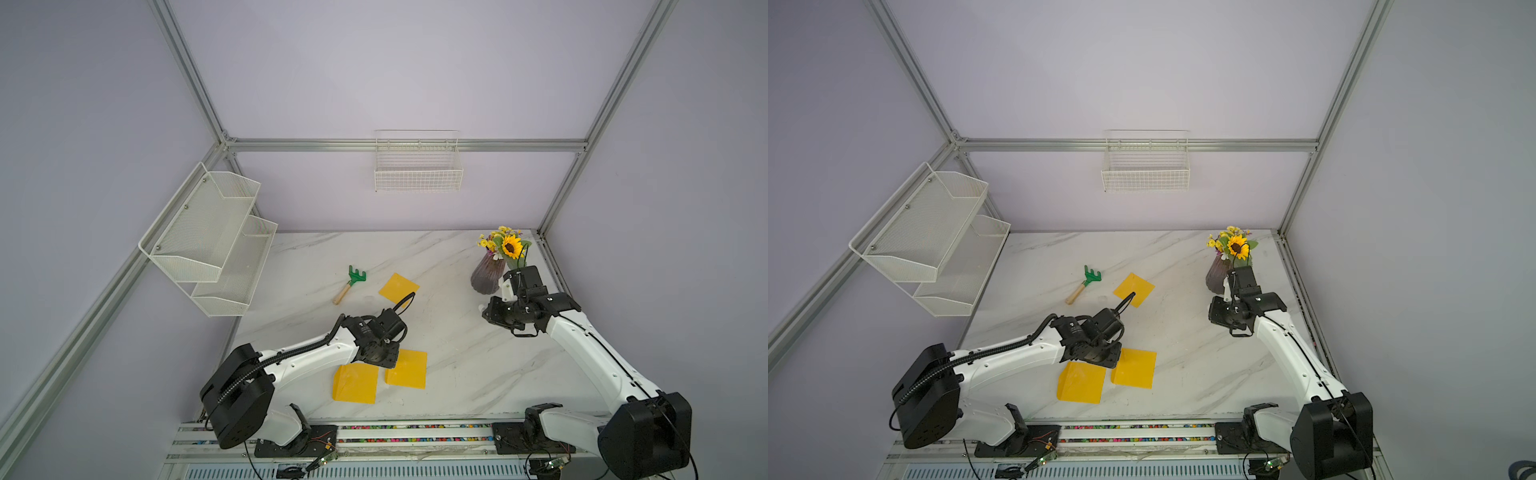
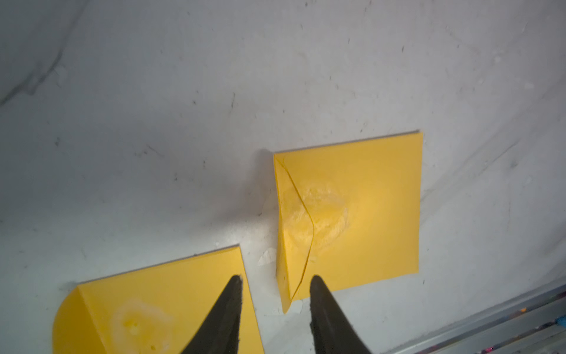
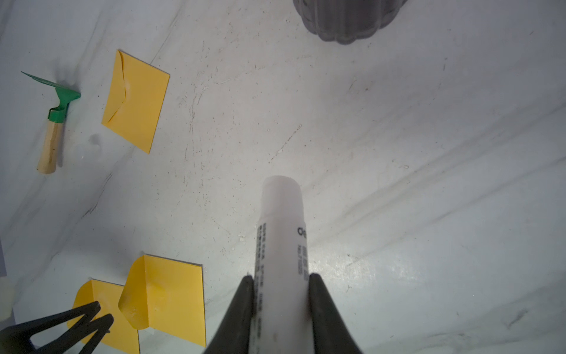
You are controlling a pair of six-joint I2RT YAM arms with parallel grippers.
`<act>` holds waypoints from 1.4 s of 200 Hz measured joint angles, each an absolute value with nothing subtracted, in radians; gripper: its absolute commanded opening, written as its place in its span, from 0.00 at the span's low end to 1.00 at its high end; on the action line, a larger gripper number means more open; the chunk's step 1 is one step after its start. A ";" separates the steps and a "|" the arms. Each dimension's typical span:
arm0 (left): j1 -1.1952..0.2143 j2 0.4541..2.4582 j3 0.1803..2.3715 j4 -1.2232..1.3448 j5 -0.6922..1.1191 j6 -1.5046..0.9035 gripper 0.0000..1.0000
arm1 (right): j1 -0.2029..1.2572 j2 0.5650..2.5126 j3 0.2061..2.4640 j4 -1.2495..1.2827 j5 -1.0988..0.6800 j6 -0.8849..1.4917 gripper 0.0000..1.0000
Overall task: Seal the envelope with a glue stick
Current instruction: Adjust the glue stick.
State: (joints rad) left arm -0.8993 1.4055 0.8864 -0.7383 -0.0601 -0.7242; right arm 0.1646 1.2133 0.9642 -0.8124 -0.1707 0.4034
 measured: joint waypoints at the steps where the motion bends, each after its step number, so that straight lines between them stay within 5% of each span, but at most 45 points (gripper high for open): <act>1: -0.903 1.401 0.882 -0.739 -0.059 -0.727 0.36 | 0.165 1.213 0.964 -0.812 -0.171 0.403 0.00; 183: -0.978 1.478 0.767 -0.616 -0.021 -0.897 0.07 | 0.165 1.213 0.963 -0.804 -0.179 0.398 0.00; 280: -0.978 1.740 1.089 -0.588 -0.033 -0.666 0.02 | 0.199 1.219 0.985 -0.860 -0.232 0.398 0.00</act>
State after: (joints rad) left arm -0.9779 1.7397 1.0885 -0.5884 -0.0334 -0.6659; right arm 0.1993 1.2186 0.9852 -0.8597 -0.2321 0.3985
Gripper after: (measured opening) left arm 0.047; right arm 0.277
